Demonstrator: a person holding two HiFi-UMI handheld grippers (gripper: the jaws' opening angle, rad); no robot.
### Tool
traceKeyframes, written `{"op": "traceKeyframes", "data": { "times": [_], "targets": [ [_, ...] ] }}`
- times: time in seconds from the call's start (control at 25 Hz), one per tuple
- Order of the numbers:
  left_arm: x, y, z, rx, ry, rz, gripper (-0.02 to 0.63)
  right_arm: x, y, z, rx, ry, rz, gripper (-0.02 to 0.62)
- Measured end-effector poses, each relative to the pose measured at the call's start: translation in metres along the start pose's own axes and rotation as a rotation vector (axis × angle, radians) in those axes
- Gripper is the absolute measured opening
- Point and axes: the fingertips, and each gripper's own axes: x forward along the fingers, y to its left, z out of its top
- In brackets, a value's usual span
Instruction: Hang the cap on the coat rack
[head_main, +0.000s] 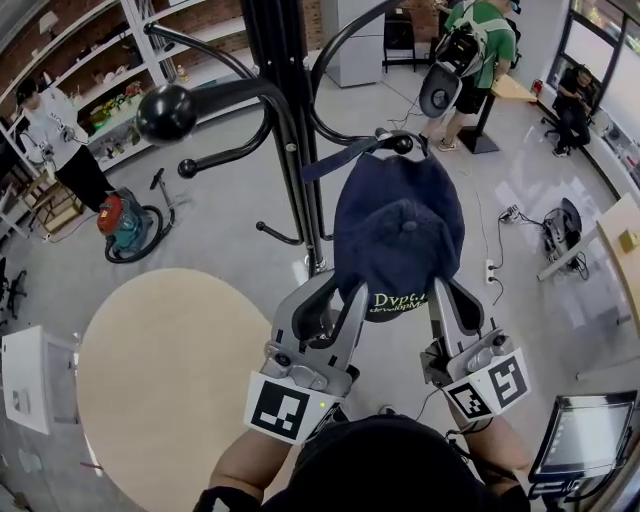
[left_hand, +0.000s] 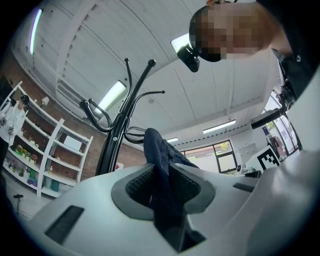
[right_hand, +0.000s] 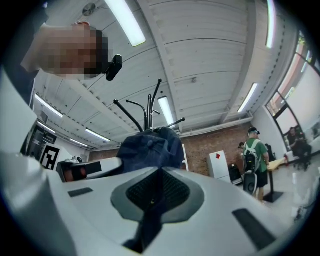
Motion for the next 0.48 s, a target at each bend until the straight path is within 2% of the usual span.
{"op": "traceKeyframes", "data": {
  "times": [0.12, 0.28, 0.48],
  "targets": [
    [-0.004, 0.006, -0.007, -0.017, 0.018, -0.032, 0.095, 0.004, 0.004, -0.006, 0.0, 0.012, -0.031, 0.015],
    [-0.008, 0.022, -0.003, -0.034, -0.002, -0.058, 0.094, 0.014, 0.014, -0.011, 0.002, 0.024, -0.066, 0.015],
    [0.0, 0.014, -0.001, -0.035, 0.0, -0.08, 0.094, 0.008, 0.008, -0.006, 0.0, 0.024, -0.085, 0.015]
  ]
}}
